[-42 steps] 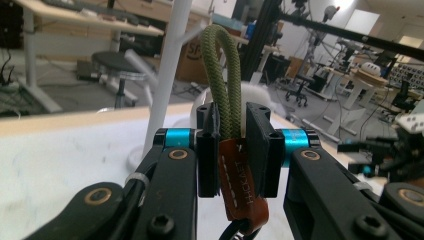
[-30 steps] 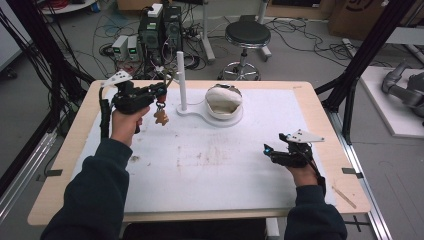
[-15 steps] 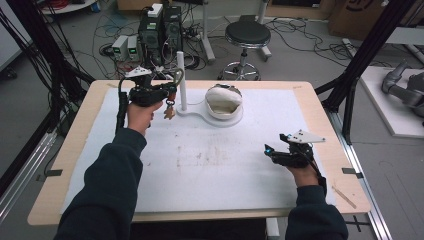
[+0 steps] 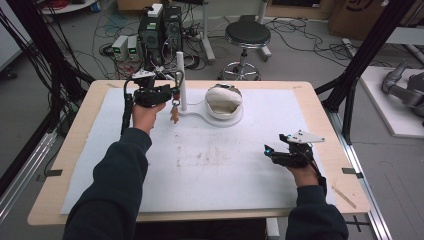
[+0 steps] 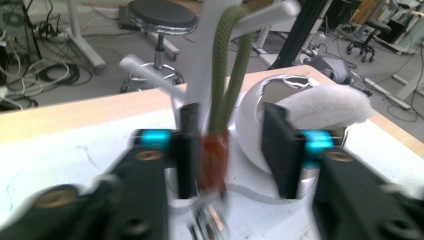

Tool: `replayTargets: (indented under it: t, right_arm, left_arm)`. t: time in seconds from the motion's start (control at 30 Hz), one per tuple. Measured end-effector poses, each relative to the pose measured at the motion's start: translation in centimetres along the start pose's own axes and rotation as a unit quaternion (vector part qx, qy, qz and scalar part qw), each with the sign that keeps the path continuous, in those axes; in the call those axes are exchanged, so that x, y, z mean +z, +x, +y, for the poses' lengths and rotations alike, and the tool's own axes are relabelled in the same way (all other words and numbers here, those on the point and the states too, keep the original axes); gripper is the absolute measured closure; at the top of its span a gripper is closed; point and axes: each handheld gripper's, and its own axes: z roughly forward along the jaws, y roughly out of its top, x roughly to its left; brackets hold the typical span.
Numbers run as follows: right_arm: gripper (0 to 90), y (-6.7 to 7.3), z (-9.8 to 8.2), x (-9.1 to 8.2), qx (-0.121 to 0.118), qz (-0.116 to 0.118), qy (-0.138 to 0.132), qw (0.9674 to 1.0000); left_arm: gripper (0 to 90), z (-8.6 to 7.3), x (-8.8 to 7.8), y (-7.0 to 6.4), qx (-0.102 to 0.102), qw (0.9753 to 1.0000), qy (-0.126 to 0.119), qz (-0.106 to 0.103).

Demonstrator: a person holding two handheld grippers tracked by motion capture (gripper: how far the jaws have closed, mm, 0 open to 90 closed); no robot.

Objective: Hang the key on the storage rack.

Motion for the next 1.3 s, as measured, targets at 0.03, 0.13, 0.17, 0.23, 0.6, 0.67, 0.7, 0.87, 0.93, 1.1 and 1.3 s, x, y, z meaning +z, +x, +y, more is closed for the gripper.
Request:
replayTargets:
  t: [0.03,0.13,0.17,0.23,0.6,0.67,0.7,0.87,0.93,1.1,1.3]
  right_arm:
    - [26.9,0.0,0.0,0.0,0.001,0.0,0.0,1.0]
    - [27.0,0.0,0.0,0.0,0.0,0.0,0.0,1.0]
    - [26.9,0.0,0.0,0.0,-0.001,-0.001,0.0,1.0]
    - [27.0,0.0,0.0,0.1,-0.001,-0.001,0.0,1.0]
    - [26.9,0.1,0.1,0.1,-0.005,0.002,-0.001,1.0]
    - [26.9,0.1,0.1,0.1,-0.005,0.001,0.0,1.0]
    - [26.9,0.2,0.1,0.1,-0.004,0.001,-0.001,1.0]
    - [26.9,0.1,0.1,0.0,-0.003,0.001,-0.001,1.0]
    - [26.9,0.1,0.0,0.0,-0.003,0.001,0.0,1.0]
    - [26.9,0.0,0.0,0.1,-0.004,0.0,-0.001,1.0]
    - [26.9,-0.1,-0.1,0.1,-0.004,0.0,0.001,1.0]
  left_arm:
    - [52.3,-0.2,-0.2,0.2,-0.003,1.0,-0.003,0.0]
    - [47.0,-0.6,-0.7,0.8,-0.011,0.9999,-0.013,-0.003]
    - [44.4,-0.7,-0.9,1.0,-0.013,0.9998,-0.012,-0.005]
    - [38.5,-0.9,-1.2,1.3,-0.018,0.9995,-0.022,-0.013]
    - [23.4,-1.6,-2.8,1.8,0.001,0.9974,-0.054,-0.048]
    - [24.4,-1.7,-3.1,2.0,0.004,0.996,-0.058,-0.067]
    - [24.4,-1.7,-3.3,2.1,0.011,0.9959,-0.058,-0.069]
    - [24.4,-2.4,-4.4,2.0,0.041,0.9944,-0.065,-0.072]
    - [24.4,-2.7,-4.8,2.1,0.053,0.9941,-0.067,-0.067]
    - [23.1,-3.3,-5.5,2.7,0.05,0.9947,-0.071,-0.056]
    - [23.1,-4.8,-7.0,2.5,0.08,0.9924,-0.077,-0.052]
